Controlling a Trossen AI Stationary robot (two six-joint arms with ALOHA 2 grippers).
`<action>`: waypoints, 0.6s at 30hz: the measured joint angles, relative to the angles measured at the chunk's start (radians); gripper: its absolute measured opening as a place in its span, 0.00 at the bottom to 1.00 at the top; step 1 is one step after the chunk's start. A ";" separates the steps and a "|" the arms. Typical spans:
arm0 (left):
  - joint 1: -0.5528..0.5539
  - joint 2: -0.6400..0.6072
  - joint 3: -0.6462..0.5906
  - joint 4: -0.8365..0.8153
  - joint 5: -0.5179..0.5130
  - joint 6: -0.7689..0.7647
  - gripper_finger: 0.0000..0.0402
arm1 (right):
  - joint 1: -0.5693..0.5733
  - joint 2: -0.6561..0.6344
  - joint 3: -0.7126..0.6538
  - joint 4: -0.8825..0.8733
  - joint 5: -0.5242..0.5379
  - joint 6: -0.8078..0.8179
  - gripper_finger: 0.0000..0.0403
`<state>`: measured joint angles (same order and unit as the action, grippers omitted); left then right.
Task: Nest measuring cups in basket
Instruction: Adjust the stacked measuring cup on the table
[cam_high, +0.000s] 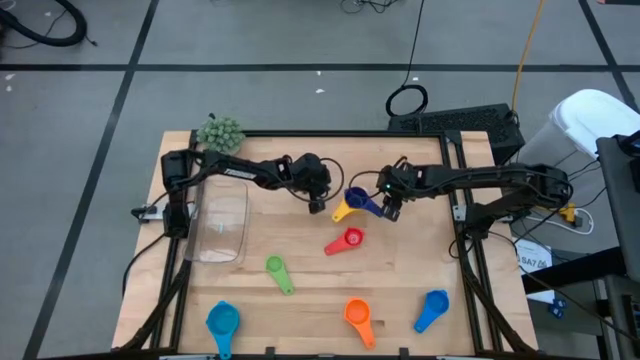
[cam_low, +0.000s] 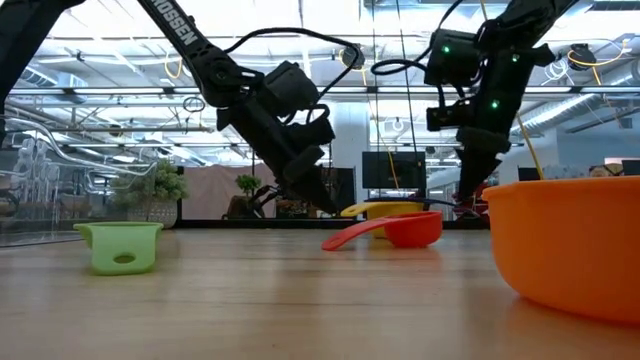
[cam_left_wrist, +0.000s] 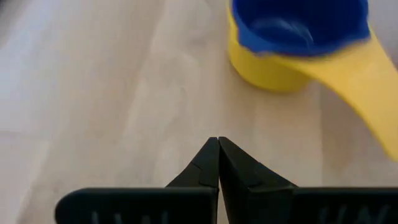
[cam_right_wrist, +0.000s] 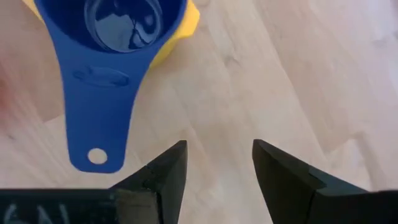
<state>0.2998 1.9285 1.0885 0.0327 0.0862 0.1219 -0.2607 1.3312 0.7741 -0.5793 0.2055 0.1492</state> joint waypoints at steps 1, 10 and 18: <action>-0.003 0.000 0.000 -0.014 0.000 0.000 0.01 | 0.000 0.000 -0.012 0.001 -0.001 0.006 0.40; -0.049 0.000 0.000 -0.024 0.003 -0.010 0.01 | 0.001 0.001 -0.091 0.056 -0.065 -0.005 0.01; -0.066 0.000 0.000 -0.028 0.003 -0.028 0.01 | 0.001 0.022 -0.114 0.195 -0.133 0.017 0.00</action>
<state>0.2333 1.9289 1.0882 0.0047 0.0894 0.0937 -0.2600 1.3530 0.6605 -0.3846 0.0725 0.1660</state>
